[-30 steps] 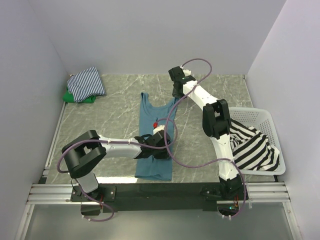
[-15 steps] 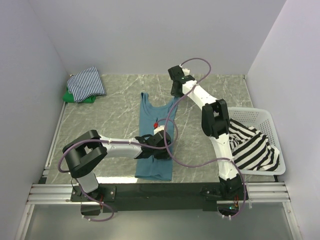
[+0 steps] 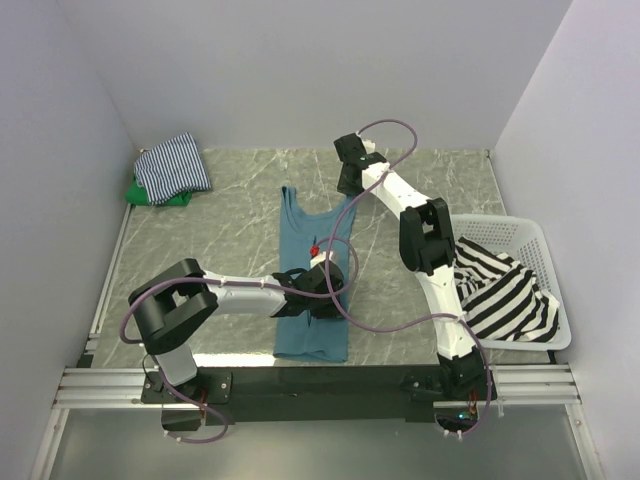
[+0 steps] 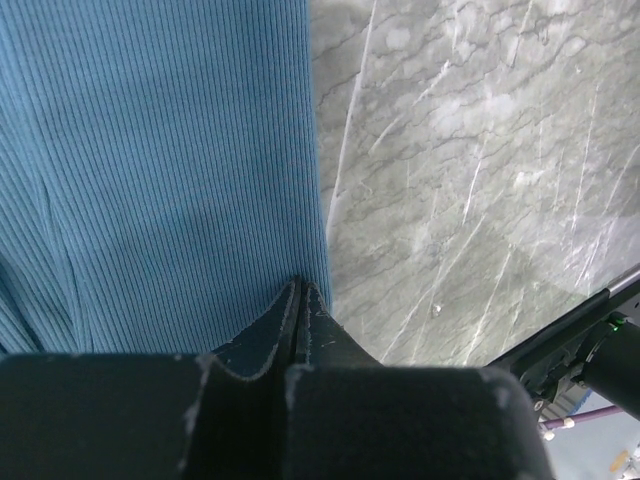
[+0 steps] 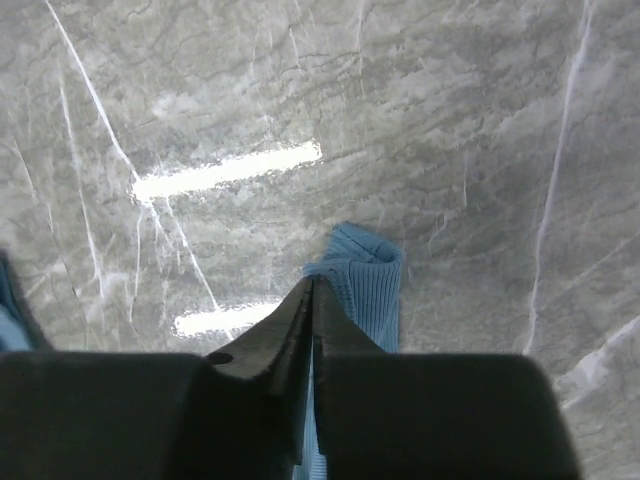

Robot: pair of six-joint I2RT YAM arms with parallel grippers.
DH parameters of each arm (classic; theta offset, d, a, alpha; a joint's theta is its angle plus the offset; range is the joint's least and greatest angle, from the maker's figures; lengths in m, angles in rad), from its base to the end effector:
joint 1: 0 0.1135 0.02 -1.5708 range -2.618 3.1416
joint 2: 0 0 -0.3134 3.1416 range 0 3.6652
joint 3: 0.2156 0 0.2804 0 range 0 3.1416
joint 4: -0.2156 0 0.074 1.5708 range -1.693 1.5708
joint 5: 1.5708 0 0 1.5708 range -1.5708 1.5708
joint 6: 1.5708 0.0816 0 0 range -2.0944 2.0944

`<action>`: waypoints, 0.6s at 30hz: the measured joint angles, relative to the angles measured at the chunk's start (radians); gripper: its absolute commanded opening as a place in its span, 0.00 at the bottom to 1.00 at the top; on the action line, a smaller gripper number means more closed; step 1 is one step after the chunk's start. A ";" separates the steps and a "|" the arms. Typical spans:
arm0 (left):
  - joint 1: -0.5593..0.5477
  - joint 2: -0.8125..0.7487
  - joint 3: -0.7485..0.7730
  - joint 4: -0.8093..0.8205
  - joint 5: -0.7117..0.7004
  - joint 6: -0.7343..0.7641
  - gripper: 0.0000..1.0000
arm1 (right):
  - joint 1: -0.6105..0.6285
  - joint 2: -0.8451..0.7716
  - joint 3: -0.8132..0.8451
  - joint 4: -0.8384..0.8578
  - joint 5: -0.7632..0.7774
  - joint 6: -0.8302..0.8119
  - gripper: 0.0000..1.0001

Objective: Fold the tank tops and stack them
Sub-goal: Fold the tank top

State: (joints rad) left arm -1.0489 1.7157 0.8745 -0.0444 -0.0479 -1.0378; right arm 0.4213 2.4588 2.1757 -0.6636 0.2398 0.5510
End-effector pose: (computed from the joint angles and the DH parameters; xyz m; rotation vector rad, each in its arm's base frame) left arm 0.1983 -0.3370 0.1390 -0.0079 2.6486 -0.7843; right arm 0.5851 0.2410 0.1680 0.2569 2.4687 0.1096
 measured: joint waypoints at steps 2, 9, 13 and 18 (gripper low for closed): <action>0.000 0.003 0.002 0.003 0.003 0.000 0.01 | 0.001 0.000 0.000 0.005 0.002 0.005 0.00; -0.006 0.015 0.012 0.011 0.010 0.000 0.01 | 0.022 0.000 -0.001 0.031 0.032 0.005 0.00; -0.011 0.017 0.014 0.011 0.010 0.000 0.01 | 0.033 0.001 0.012 0.027 0.034 0.004 0.00; -0.020 0.028 0.026 0.010 0.011 0.001 0.01 | 0.039 0.002 0.035 0.042 0.029 0.001 0.00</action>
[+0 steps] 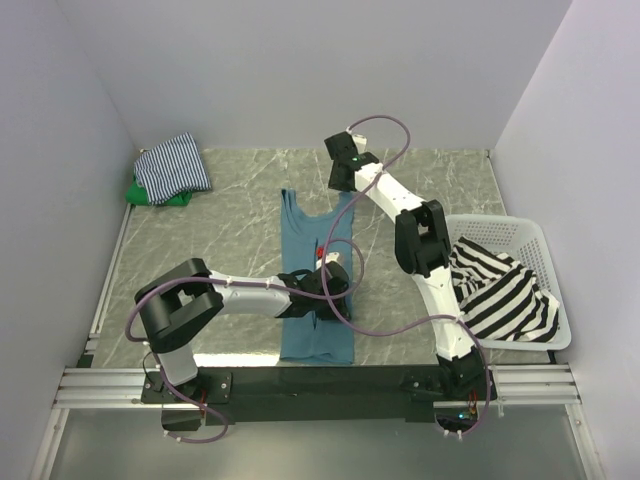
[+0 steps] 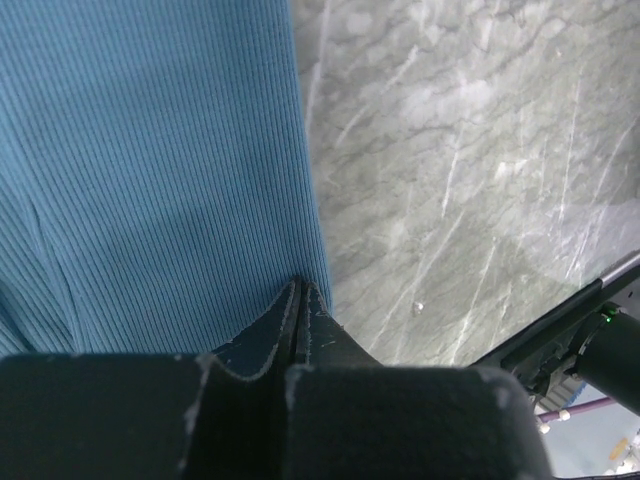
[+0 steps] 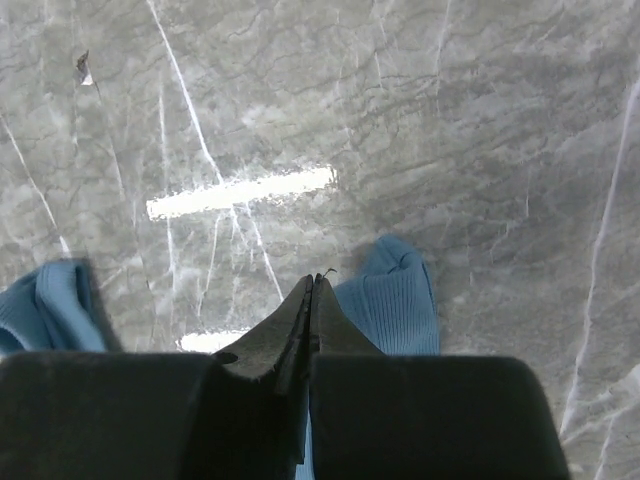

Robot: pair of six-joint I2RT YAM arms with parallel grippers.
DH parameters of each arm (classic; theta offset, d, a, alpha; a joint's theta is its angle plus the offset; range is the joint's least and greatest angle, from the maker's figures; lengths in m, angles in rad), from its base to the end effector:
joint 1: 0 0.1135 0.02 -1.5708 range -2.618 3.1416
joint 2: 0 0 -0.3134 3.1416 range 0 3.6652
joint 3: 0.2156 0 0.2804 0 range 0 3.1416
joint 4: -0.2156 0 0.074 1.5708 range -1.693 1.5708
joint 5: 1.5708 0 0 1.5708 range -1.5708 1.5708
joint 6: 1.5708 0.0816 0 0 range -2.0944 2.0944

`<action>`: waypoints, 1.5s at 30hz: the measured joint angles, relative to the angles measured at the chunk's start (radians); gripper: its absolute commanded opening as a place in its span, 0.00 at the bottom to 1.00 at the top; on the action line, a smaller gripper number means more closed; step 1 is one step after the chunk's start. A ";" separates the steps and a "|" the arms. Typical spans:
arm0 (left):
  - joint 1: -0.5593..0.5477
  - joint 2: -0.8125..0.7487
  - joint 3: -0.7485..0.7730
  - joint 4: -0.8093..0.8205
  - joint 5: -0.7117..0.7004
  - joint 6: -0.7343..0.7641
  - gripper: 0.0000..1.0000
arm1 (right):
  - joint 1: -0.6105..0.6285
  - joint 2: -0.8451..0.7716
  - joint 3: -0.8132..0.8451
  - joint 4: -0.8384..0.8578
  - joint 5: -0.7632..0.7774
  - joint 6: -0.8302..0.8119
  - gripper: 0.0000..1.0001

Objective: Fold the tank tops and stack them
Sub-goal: Fold the tank top

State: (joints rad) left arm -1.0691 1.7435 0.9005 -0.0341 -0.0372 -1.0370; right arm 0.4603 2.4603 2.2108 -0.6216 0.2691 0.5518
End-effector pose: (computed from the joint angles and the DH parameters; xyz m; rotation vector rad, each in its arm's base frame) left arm 0.1952 -0.3495 0.1380 0.0248 2.6520 -0.8086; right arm 0.5848 0.2657 0.1846 0.2284 2.3940 0.1404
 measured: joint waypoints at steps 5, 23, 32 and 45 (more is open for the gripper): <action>-0.010 0.006 0.007 0.002 0.006 0.000 0.01 | 0.000 0.035 0.022 -0.004 -0.008 0.000 0.00; 0.042 -0.147 0.060 -0.108 -0.022 0.082 0.50 | -0.025 -0.122 -0.035 0.003 -0.079 -0.036 0.49; 0.158 -0.532 -0.002 -0.271 -0.182 -0.032 0.36 | -0.046 -0.801 -0.607 0.146 -0.077 0.010 0.49; 0.164 -0.785 -0.489 -0.445 -0.151 -0.269 0.27 | 0.448 -1.377 -1.585 0.227 -0.040 0.304 0.48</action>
State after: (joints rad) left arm -0.9047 0.9588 0.4118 -0.4789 -0.1883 -1.3060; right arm 0.9081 1.0836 0.6254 -0.3946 0.2287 0.8558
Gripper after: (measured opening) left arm 0.249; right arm 0.482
